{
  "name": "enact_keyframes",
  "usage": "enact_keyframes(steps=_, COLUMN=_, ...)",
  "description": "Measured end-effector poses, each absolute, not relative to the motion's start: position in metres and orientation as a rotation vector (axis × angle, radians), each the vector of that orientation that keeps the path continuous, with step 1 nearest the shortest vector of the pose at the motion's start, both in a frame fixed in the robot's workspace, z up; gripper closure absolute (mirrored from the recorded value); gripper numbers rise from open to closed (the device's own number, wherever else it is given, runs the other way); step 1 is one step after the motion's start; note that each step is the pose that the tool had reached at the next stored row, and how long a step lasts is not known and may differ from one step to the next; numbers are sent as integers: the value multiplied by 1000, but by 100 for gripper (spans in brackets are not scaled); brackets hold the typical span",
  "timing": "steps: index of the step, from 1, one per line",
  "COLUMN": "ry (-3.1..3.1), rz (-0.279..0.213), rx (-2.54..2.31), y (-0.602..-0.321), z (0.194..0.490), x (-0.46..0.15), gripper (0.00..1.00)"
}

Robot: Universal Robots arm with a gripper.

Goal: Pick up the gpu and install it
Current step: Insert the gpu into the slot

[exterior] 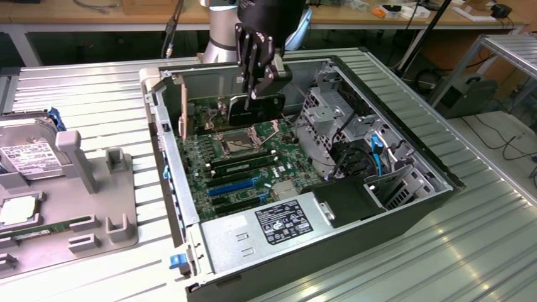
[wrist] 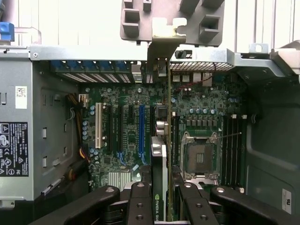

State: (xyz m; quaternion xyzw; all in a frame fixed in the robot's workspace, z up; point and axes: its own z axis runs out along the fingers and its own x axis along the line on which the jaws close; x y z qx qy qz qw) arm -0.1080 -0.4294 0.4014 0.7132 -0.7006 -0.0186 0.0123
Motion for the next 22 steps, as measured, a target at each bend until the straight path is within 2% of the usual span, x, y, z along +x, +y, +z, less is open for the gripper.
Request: enact_keyframes(steps=22, ry=-2186, rz=-56, rx=2225, y=-429, z=393, x=-96, gripper=73)
